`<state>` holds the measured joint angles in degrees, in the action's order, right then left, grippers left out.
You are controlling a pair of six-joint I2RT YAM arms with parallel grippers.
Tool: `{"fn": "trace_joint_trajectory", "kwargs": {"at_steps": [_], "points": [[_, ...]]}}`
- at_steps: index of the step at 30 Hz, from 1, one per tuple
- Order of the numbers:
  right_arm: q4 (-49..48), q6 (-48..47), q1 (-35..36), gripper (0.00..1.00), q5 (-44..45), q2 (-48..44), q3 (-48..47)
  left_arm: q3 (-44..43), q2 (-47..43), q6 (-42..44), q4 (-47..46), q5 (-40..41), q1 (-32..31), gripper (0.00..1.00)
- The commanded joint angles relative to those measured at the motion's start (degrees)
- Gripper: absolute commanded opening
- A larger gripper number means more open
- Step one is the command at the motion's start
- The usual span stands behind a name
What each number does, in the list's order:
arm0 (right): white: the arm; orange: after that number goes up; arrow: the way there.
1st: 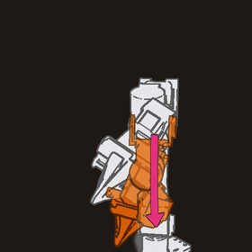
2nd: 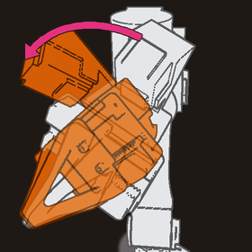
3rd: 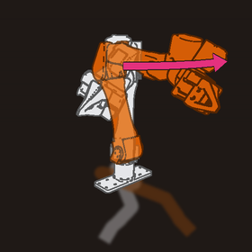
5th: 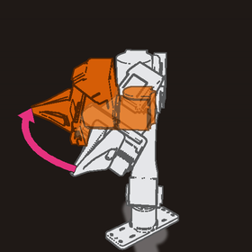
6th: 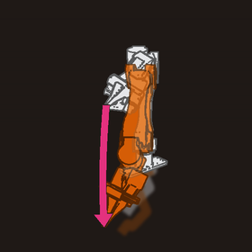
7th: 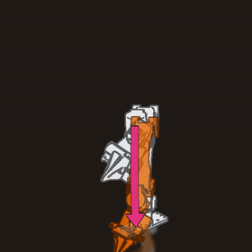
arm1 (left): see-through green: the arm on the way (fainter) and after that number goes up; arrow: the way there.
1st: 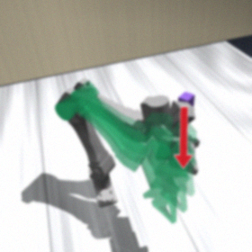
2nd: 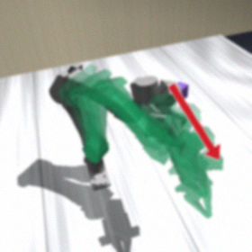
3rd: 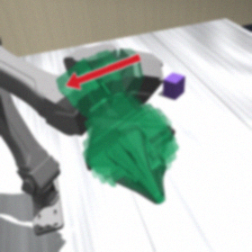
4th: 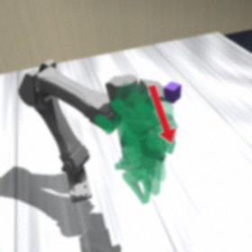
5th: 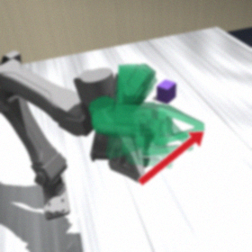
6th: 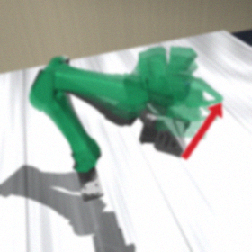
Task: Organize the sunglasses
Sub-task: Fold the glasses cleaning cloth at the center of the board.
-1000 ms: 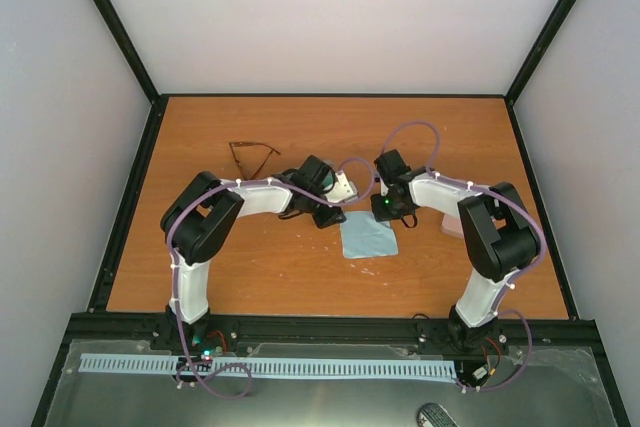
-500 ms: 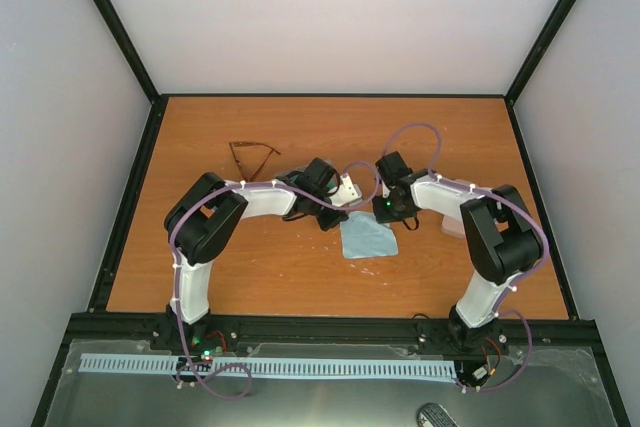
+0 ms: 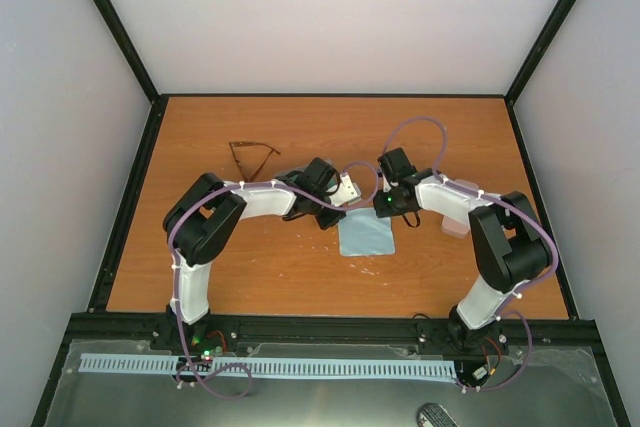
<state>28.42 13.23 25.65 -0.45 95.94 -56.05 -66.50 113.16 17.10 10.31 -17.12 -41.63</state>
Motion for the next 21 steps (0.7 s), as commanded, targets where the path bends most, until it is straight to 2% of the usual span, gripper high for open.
{"fn": "trace_joint_trajectory", "kwargs": {"at_steps": [1, 14, 21], "points": [[-2.32, -0.33, -0.07, 0.03, 0.07, -2.4, 0.92, -1.82, -2.54, 1.1, 0.25, 0.96, -0.55, 0.01], [-3.4, -0.22, -0.16, 0.03, -2.58, -6.34, 2.62, 0.85, -7.91, -0.33, 0.49, -2.97, -0.49, 0.01], [-4.12, 0.94, -0.17, 0.03, -3.67, -8.87, 5.69, 5.02, -8.76, 0.03, -0.14, -3.43, -0.53, 0.01]]}}
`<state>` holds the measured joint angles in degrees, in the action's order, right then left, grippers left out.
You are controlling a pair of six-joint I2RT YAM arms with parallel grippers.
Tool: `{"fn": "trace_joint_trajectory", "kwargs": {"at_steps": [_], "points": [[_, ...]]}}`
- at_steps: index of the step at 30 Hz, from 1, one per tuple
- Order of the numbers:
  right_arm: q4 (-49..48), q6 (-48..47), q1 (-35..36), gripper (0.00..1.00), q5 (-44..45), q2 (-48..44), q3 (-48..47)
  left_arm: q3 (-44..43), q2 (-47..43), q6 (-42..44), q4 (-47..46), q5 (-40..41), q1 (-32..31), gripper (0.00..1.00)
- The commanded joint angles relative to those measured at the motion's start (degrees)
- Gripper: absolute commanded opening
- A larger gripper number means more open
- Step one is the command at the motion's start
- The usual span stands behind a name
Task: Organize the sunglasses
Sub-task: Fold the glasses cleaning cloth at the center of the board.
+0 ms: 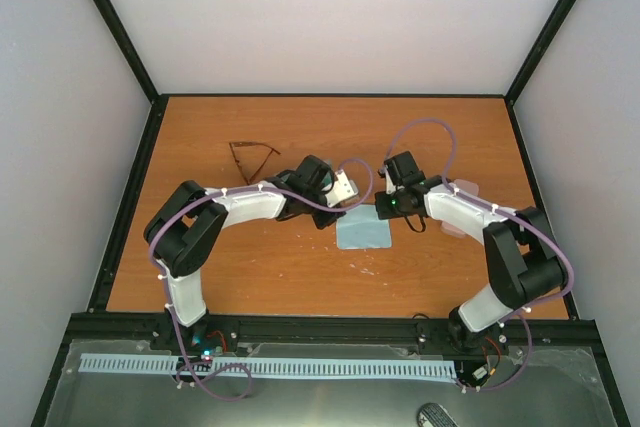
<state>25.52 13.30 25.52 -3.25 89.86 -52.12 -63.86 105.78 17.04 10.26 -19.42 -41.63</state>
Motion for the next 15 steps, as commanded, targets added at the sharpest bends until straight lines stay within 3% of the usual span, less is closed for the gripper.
{"fn": "trace_joint_trajectory", "kwargs": {"at_steps": [1, 15], "points": [[-1.24, 0.97, -0.08, 0.03, -1.09, -3.25, 2.22, 2.89, -1.51, 0.08, -0.31, -1.28, -0.55, 0.01], [-1.46, 2.15, 0.21, 0.03, -3.34, -6.69, 7.34, 4.87, -2.93, -1.12, -0.42, -4.1, -0.51, 0.01]]}}
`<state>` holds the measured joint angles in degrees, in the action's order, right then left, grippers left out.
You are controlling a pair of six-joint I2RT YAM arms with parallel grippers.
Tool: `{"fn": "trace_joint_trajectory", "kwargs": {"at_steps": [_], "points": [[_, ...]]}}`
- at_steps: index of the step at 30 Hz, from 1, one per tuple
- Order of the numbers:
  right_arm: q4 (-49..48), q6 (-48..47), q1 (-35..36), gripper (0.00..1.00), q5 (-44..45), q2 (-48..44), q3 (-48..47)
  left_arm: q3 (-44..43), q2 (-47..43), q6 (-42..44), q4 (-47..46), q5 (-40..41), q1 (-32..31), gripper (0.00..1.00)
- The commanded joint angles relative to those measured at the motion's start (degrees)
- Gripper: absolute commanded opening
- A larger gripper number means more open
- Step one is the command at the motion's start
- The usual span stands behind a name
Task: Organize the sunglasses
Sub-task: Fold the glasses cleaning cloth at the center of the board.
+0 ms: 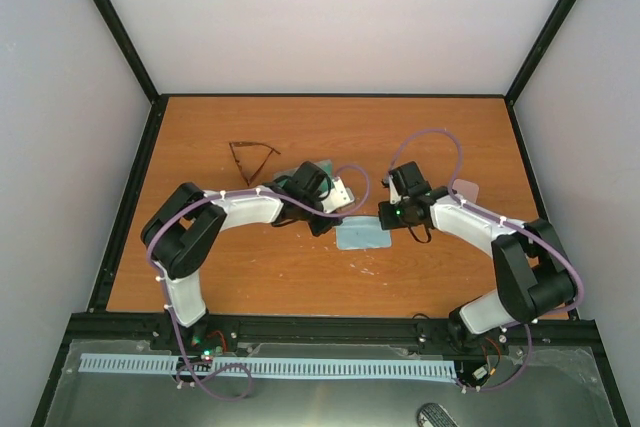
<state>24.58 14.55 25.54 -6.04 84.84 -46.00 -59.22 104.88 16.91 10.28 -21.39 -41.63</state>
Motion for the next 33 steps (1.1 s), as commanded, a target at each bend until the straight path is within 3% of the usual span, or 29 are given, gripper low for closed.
{"fn": "trace_joint_trajectory", "kwargs": {"at_steps": [1, 13, 33], "points": [[-0.59, 0.85, 0.21, 0.03, -0.62, -1.65, 1.52, 0.39, -2.05, -1.18, -0.45, -2.32, -0.59, 0.01], [-3.51, 1.36, 0.36, 0.03, 3.13, -0.75, 2.33, 0.97, -1.61, -1.91, -0.53, -2.79, -2.19, 0.03], [-4.61, 2.02, 0.61, 0.04, -3.82, -0.57, 6.55, 1.49, -1.86, -2.24, -0.44, -2.92, -3.02, 0.1]]}}
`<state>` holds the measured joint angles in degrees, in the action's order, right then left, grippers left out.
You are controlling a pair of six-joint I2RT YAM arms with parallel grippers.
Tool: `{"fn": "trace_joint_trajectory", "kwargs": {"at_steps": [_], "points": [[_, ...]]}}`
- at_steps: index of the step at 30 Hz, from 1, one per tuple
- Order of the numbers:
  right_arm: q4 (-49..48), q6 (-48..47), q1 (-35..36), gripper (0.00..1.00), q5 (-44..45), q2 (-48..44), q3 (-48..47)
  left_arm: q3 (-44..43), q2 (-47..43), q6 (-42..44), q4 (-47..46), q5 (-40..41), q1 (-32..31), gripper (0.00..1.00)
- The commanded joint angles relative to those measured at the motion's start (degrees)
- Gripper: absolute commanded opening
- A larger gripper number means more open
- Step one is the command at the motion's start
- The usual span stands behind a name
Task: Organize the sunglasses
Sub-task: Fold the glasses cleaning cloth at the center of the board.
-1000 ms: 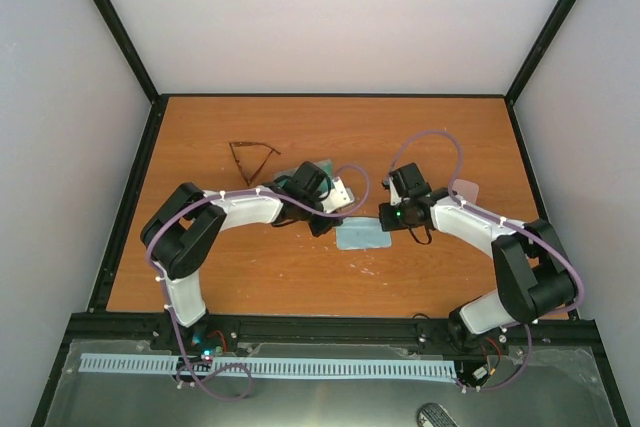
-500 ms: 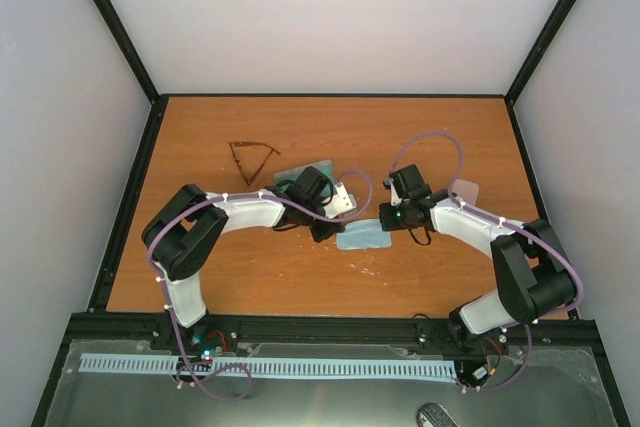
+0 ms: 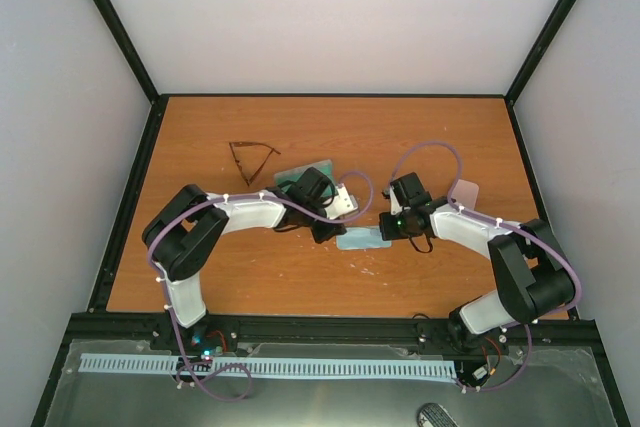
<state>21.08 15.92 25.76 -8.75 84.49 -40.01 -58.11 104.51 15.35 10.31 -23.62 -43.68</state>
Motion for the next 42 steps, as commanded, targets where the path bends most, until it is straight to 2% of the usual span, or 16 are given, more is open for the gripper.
{"fn": "trace_joint_trajectory", "kwargs": {"at_steps": [1, 14, 18, 21, 24, 26, 33, 42], "points": [[-1.13, 0.69, 0.38, 0.05, -1.14, -0.39, 0.67, 0.4, -1.62, -0.8, -0.46, -0.71, -0.97, 0.1], [0.23, 2.23, 0.41, 0.14, -2.87, -3.8, 1.56, 1.86, -2.09, -0.86, -0.64, -1.7, -2.5, 0.11], [1.57, 3.15, 0.42, 0.24, -2.12, -7.05, 1.69, 1.93, -2.91, -0.93, -0.6, -1.55, -2.63, 0.12], [2.34, 3.88, 0.38, 0.33, -0.76, -9.48, 1.67, 2.25, -3.76, -0.94, -0.64, -1.11, -2.64, 0.26], [2.72, 3.99, 0.39, 0.42, 0.72, -10.21, 1.14, 2.42, -4.65, -1.09, -0.64, -0.65, -2.62, 0.32], [3.19, 3.65, 0.39, 0.42, 2.23, -8.73, 0.39, 2.56, -5.58, -1.28, -0.64, -0.12, -2.59, 0.35], [2.34, 1.82, 0.43, 0.45, 4.57, 0.79, -2.27, 1.61, -4.56, -1.82, -2.57, 1.69, -1.1, 0.34], [0.61, 0.6, 0.39, 0.5, 4.83, 3.63, -2.36, 1.0, -2.56, -2.14, -3.14, 1.56, 0.86, 0.34]]}}
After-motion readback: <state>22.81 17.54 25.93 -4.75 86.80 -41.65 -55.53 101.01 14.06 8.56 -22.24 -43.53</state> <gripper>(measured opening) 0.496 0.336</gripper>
